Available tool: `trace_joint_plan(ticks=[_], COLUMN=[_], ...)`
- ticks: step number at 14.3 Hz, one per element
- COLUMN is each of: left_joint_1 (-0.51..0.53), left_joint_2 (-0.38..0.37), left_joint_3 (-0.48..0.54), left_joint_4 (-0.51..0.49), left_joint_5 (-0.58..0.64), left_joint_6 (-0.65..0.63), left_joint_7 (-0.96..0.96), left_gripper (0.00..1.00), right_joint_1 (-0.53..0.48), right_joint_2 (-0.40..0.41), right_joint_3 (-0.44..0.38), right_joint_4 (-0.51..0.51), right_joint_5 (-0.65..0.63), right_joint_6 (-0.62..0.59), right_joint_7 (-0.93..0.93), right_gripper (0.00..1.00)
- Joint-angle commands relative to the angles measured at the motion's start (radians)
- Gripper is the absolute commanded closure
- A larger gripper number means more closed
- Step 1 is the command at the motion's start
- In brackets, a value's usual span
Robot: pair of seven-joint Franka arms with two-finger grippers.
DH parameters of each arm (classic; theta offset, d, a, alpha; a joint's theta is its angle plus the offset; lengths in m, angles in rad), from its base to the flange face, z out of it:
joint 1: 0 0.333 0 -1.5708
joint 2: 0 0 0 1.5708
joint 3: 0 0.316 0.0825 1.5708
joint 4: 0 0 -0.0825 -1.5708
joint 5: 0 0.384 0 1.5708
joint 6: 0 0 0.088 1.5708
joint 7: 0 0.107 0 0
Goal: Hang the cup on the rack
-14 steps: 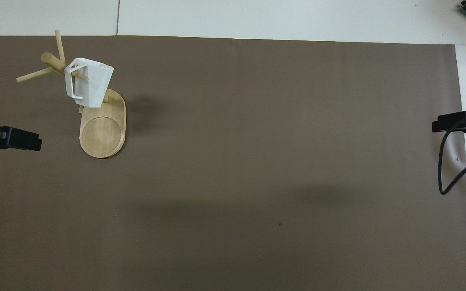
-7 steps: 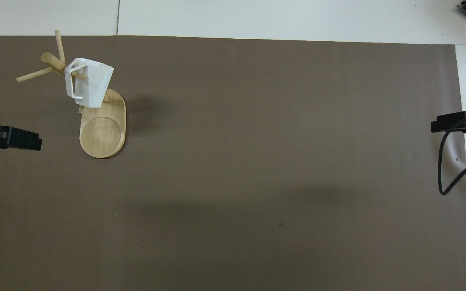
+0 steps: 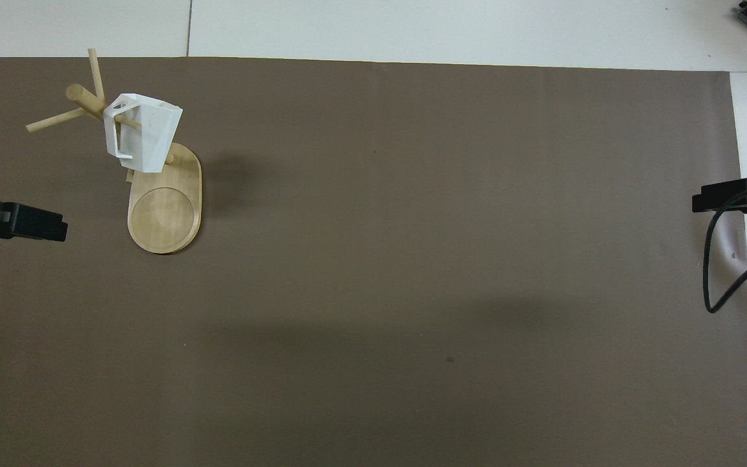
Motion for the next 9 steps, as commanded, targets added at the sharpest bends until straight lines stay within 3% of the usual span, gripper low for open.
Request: trace_joint_plan(ticks=[1, 9], left_joint_1=[0.001, 0.001], left_joint_2=[-0.027, -0.048], left_joint_3=[0.005, 0.005], left_joint_4=[-0.01, -0.04], left_joint_5=[-0.015, -0.015], left_joint_6=[0.007, -0.002], left_joint_7=[0.012, 0.019], left_gripper=[0.0, 0.0], right_joint_1=[0.02, 0.016], right_joint_2=[-0.016, -0.016], right_joint_3=[-0.026, -0.026], right_joint_4=[-0.011, -0.01], right_joint_5=[0.003, 0.003], right_joint_6=[-0.015, -0.015], right_joint_7=[-0.012, -0.015], right_gripper=[0.0, 0.0])
